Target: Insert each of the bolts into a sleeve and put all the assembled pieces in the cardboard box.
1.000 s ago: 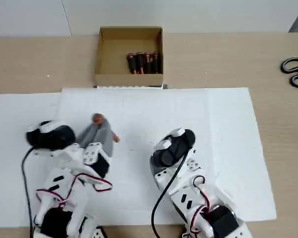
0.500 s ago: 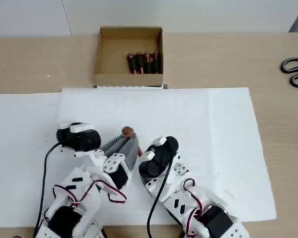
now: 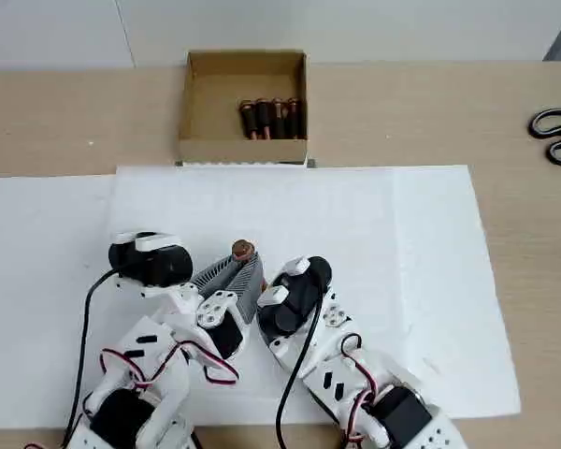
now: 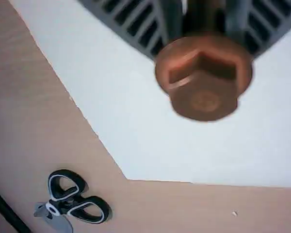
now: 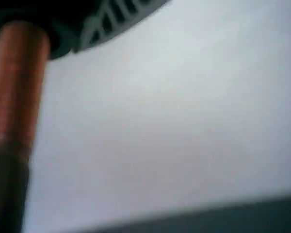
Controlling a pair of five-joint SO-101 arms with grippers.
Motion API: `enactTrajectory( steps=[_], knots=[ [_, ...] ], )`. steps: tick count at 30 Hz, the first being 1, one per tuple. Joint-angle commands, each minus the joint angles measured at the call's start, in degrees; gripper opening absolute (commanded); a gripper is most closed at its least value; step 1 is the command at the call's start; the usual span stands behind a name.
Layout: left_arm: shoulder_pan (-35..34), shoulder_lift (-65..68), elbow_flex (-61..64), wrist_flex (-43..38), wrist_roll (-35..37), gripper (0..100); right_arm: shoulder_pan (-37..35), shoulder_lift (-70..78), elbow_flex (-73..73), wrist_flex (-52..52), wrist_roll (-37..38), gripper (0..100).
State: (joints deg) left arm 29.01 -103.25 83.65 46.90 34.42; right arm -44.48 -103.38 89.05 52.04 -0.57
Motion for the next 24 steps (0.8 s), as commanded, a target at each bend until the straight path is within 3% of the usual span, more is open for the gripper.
enactTrajectory(
  steps=[1,13,18,24],
  knots=[
    [0.18,-0.62,-0.75,-1.49,0.26,1,-0.13,-0.48,-1.85,-2.59,0.62,0.3],
    [0.62,-0.44,-0.57,-0.97,0.26,1,-0.04,-0.31,-5.54,-5.76,0.70,0.3],
    [4.92,-0.62,-0.75,4.66,0.26,1,-0.04,-0.31,-5.54,-10.51,5.19,0.3],
    [5.54,-0.62,-0.84,9.41,0.18,1,0.48,-0.31,-5.63,-12.18,8.00,0.3]
  ],
)
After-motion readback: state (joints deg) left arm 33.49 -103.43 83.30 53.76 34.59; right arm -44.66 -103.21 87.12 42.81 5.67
